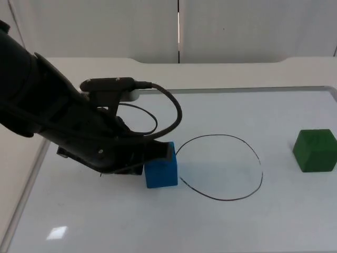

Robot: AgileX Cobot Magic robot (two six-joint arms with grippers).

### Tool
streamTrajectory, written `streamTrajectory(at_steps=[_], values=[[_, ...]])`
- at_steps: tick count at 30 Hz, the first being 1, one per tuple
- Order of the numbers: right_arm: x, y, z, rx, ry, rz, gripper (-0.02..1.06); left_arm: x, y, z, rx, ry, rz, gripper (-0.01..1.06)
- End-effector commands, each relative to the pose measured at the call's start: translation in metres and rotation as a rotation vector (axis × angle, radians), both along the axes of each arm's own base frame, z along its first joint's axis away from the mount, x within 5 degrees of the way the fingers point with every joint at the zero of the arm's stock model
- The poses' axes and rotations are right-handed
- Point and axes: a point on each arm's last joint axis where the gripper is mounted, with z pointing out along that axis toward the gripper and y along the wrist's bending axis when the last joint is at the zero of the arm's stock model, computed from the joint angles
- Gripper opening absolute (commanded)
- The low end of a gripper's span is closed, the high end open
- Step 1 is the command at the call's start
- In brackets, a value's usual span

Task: Push the two cubes into the marked area.

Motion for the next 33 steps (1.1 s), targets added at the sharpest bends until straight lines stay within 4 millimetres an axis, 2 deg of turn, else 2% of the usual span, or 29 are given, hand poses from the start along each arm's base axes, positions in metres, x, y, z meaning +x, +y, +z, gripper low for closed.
streamTrajectory(at_steps=[1,8,25,33], values=[[0.000,0.000,0.000,0.004,-0.005,0.004,1.05,0.001,-0.002,0.000,-0.006,0.000,0.016,0.00],[0.000,0.000,0.000,0.004,-0.005,0.004,1.05,0.002,-0.008,-0.011,0.008,0.020,0.002,0.00],[0.000,0.000,0.000,0.004,-0.005,0.004,1.05,0.005,-0.016,-0.006,-0.014,0.010,-0.021,0.00],[0.000,0.000,0.000,0.004,-0.005,0.004,1.05,0.002,-0.030,-0.005,-0.003,-0.017,-0.065,0.00]])
